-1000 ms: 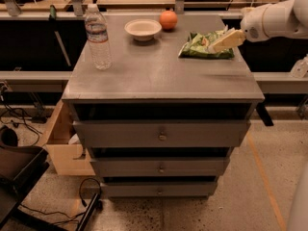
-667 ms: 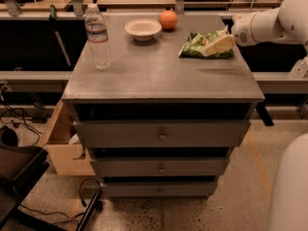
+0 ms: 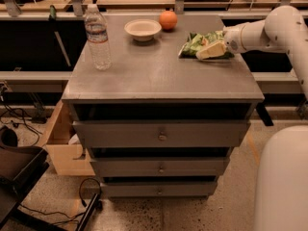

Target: Move green jalapeno chip bag near water bottle

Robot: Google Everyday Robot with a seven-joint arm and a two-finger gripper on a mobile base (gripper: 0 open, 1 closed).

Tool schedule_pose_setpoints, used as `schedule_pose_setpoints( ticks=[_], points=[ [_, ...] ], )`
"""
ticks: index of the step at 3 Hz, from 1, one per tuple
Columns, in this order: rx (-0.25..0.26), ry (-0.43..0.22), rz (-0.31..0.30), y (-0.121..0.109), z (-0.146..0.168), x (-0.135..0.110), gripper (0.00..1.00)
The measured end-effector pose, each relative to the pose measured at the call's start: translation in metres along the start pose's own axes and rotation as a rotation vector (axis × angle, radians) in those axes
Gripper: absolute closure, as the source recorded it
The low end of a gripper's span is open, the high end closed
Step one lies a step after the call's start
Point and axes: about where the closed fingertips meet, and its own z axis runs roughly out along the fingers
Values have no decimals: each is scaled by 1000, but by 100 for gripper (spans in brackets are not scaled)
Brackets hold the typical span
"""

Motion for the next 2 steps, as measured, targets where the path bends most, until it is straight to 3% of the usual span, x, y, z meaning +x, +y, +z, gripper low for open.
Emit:
schedule_pose_setpoints(
  ticks=[1, 2],
  points=[
    [-7, 2, 1, 3, 4, 1, 47],
    [-12, 3, 1, 5, 8, 2, 71]
  ],
)
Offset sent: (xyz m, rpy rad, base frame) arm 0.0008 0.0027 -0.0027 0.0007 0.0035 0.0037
